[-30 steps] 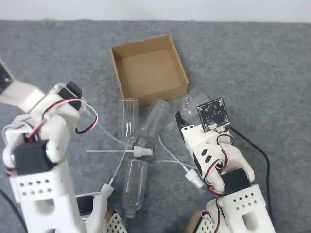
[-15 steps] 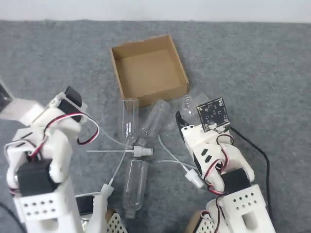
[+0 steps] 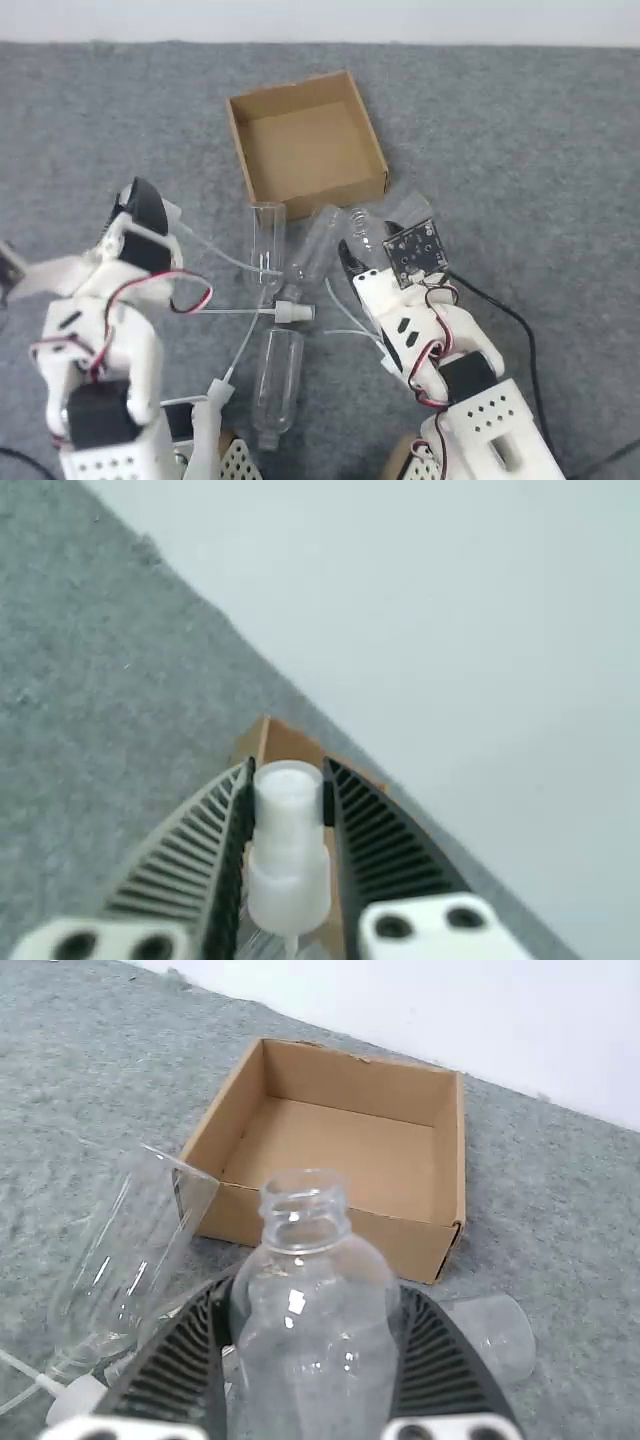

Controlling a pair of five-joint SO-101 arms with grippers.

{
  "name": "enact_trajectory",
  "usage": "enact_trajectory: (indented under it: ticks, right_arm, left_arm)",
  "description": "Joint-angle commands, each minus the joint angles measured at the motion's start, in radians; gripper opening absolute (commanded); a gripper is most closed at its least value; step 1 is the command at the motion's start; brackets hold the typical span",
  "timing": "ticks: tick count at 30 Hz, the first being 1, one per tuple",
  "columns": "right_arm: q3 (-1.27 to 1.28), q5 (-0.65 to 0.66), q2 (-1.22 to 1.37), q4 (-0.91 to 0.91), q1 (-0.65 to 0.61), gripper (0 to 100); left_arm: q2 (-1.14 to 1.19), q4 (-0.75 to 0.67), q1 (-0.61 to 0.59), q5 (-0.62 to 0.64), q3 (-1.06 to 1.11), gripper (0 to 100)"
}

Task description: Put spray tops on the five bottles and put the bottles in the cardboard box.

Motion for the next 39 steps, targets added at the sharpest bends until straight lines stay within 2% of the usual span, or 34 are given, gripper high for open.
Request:
enact_trajectory:
  ticks: [1,5,12,15,19,29,39]
  right_arm:
    - [-0.017,0.003,-0.031,-0.027,-0.016,2.8]
    - [-0.017,0.003,-0.031,-0.027,-0.016,2.8]
    - [-0.015,0.006,-0.031,-0.041,-0.018,2.8]
    - [0.003,0.084,-0.031,-0.059,-0.036,2.8]
    - [0.049,0.198,-0.033,-0.113,-0.087,2.7]
    - [0.084,0.264,-0.033,-0.147,-0.099,2.7]
    - [0.087,0.402,-0.033,-0.147,-0.101,2.8]
  left_arm:
    - [-0.144,-0.063,0.000,0.009,0.042,1]
    - [-0.209,-0.094,0.000,0.012,0.090,1]
    - [-0.252,-0.155,0.002,0.167,0.188,1]
    - [-0.278,-0.152,0.002,0.212,0.208,1]
    - [-0.327,-0.149,0.002,0.213,0.225,1]
    - [-0.453,-0.153,0.005,0.213,0.285,1]
    - [-0.454,-0.149,0.009,0.212,0.291,1]
